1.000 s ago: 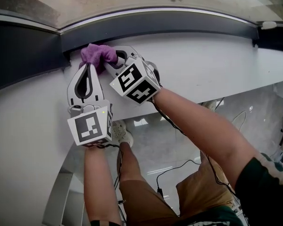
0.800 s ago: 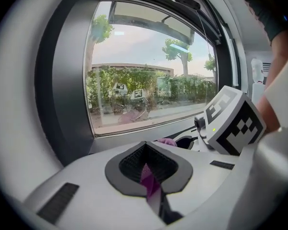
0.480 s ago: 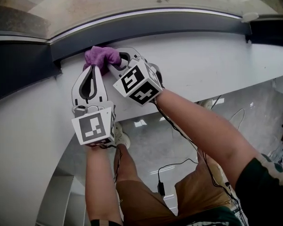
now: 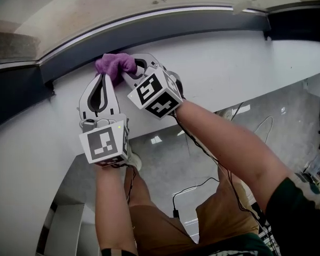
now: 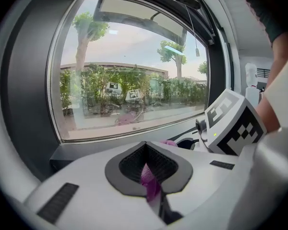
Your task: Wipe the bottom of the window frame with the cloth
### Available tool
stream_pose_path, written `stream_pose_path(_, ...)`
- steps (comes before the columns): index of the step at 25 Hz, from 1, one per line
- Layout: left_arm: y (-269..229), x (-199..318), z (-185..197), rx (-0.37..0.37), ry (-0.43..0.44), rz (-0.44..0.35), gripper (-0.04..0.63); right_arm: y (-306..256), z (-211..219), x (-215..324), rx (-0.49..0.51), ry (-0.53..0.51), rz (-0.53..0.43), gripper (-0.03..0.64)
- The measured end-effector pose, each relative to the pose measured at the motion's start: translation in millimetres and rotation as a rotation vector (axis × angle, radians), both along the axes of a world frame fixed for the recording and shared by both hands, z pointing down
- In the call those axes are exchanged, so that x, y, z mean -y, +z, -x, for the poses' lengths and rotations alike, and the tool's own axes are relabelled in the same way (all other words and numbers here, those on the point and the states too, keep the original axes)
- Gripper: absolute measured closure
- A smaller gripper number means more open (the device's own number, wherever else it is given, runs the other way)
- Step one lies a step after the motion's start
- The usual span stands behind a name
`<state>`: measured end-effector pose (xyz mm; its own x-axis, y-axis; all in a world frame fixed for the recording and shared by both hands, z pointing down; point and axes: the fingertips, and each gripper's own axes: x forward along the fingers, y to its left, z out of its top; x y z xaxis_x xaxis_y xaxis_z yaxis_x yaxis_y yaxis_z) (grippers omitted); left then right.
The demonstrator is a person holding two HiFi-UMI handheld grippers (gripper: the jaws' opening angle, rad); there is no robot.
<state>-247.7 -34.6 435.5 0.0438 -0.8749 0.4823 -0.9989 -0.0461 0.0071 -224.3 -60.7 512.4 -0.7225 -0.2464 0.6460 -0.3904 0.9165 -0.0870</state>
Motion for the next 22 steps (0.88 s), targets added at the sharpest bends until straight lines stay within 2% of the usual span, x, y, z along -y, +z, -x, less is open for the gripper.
stream_pose_path(15,-1.9,31.3,-63.0,-0.017,0.043,0.014,0.591,-5.6,-89.0,36.4,-0.019,0.089,-0.021,0.528)
stream_pose_path(22,-5.7,47.0,-99.3,-0.010,0.086,0.011,0.591,-5.6,-113.3,44.0,-0.007,0.107,-0.010,0.528)
